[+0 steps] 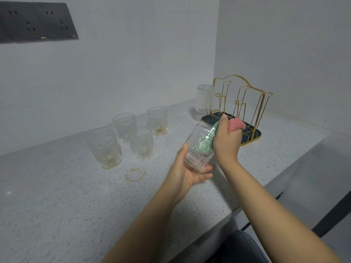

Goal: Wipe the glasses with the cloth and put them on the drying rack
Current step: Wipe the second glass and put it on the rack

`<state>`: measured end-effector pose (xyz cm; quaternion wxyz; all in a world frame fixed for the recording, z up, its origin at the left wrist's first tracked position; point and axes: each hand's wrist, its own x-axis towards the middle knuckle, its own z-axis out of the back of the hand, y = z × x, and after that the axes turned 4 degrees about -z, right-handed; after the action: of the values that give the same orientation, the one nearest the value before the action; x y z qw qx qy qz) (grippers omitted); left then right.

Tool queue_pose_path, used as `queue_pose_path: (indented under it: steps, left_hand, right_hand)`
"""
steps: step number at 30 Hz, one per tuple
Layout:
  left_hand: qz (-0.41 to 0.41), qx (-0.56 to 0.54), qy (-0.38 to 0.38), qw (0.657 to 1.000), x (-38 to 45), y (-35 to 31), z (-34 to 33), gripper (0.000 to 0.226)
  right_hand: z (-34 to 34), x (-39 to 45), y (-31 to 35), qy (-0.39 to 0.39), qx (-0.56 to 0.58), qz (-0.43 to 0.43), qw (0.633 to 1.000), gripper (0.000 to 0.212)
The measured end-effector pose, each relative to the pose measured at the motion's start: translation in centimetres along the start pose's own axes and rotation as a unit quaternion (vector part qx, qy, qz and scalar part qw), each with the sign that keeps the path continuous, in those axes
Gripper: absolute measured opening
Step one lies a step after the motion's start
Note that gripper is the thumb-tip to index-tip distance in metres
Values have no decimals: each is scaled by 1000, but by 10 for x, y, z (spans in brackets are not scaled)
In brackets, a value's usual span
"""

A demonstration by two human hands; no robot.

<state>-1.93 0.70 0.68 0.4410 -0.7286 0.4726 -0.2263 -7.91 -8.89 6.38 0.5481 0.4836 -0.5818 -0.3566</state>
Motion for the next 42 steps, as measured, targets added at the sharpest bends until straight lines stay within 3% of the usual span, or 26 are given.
queue_pose_path:
  steps: [2,4,6,8,10,13,16,17,19,21,22,26,30,32,35,38,42]
  left_hand:
    - [-106,129,-29,986,4,7,3,60]
    - [-141,190,-63,970,4,11,5,58]
    - [-74,86,-51,992,2,5,5,59]
    - [59,-85,-9,995,-3,-6,3,63]
    - [106,-114,22,988,-4,-11,1,63]
    - [-9,-17,-14,1000,0,-2,-1,58]
    - [-121,174,-51,976,3,7,3,62]
    - [-111,164,-50,979,3,7,4,61]
    - [-20,1,-25,999,0,0,3,60]
    - [77,-153,16,985,-3,-8,1,62]
    - [93,-169,37,981,-4,-9,0,64]
    - [-2,-56,0,998,0,-5,-2,67]
    - [-77,95,-39,992,0,6,0,61]
    - [-32,5,-28,999,-2,-1,-1,51]
    - [80,-149,27,985,-4,-8,-5,63]
    - [62,-148,25,987,0,-9,-1,64]
    - [1,-70,-40,997,5,-14,0,67]
  right_hand:
    - [1,1,-3,-13,-32,-17,999,53]
    - [0,-1,-6,-12,-38,-33,999,53]
    - [-1,-3,-7,6,-16,-30,999,51]
    - [0,-4,-4,15,8,-6,1000,50]
    - [0,-3,-1,13,20,5,1000,49]
    - [0,0,0,-13,8,-12,1000,50]
    - [-1,0,-4,-18,-21,-32,999,51]
    - [-2,-1,-5,-15,-18,-36,999,51]
    - [-2,-2,-4,0,4,-26,1000,49]
    - [-2,-2,0,14,26,-4,1000,47]
    - [-2,-1,1,15,31,2,999,46]
    - [-3,3,1,-18,13,-18,1000,48]
    - [-3,3,-6,-25,-10,-36,999,49]
    - [-2,2,-6,-17,1,-26,1000,47]
    - [0,4,-1,-10,28,-10,1000,46]
    - [3,10,3,-44,69,-39,996,43]
    - [16,19,-5,-56,65,-70,994,40]
